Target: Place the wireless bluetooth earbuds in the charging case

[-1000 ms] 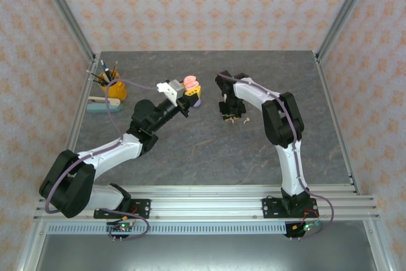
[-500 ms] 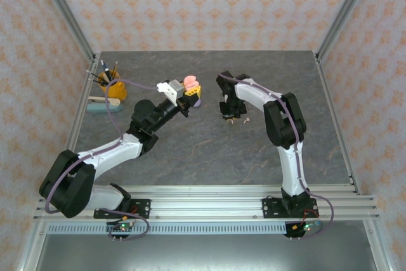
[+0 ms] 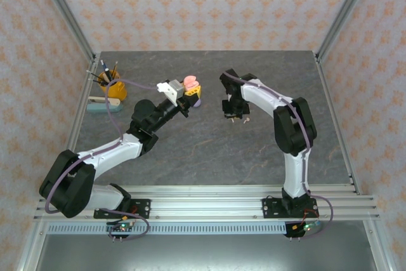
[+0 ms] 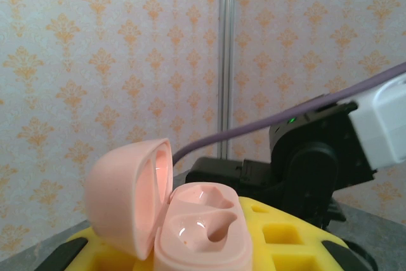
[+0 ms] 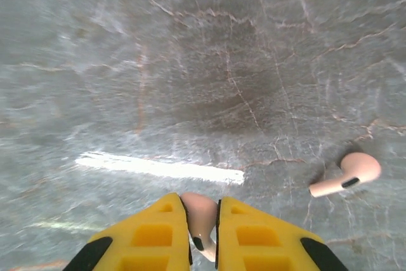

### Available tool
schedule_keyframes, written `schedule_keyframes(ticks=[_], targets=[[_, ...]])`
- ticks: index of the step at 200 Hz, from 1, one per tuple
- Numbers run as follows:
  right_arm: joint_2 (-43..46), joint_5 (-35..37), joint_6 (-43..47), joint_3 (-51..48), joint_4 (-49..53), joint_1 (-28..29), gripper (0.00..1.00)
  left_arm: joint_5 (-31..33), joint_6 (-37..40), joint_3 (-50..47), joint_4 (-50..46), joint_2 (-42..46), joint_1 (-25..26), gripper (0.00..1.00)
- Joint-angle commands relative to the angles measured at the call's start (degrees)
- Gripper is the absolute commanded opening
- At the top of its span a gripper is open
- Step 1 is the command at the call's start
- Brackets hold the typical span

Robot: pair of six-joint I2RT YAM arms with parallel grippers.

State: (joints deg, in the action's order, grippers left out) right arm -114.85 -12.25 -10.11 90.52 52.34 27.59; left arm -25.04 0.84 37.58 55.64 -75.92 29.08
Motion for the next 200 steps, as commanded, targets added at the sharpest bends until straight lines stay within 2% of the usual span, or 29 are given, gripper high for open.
schedule_keyframes(ticks=[1, 34, 66, 102, 200], targets=[[6.6, -0.04, -2.15, -0.43, -1.81, 0.19, 0.14, -0.69, -0.14, 2.4, 0.28, 0.2, -0.43, 0.0], [13.62, 0.02, -2.94, 0.24, -3.83, 0.18, 0.14, -1.5, 0.0, 3.32, 0.26, -0.13, -0.42, 0.0], [15.17, -0.02, -3.16, 2.2, -3.37, 0.18, 0.14, -1.59, -0.04, 3.98, -1.12, -0.6, -0.41, 0.0], [14.13, -1.4, -3.35, -0.35, -4.69, 0.2, 0.13, -1.51, -0.14, 4.33, -1.98, -0.5, -0.43, 0.0], [8.01, -9.31, -6.4, -16.86, -14.66, 0.18, 0.12, -1.29, -0.4, 3.99, -3.07, 0.0, -0.42, 0.0]])
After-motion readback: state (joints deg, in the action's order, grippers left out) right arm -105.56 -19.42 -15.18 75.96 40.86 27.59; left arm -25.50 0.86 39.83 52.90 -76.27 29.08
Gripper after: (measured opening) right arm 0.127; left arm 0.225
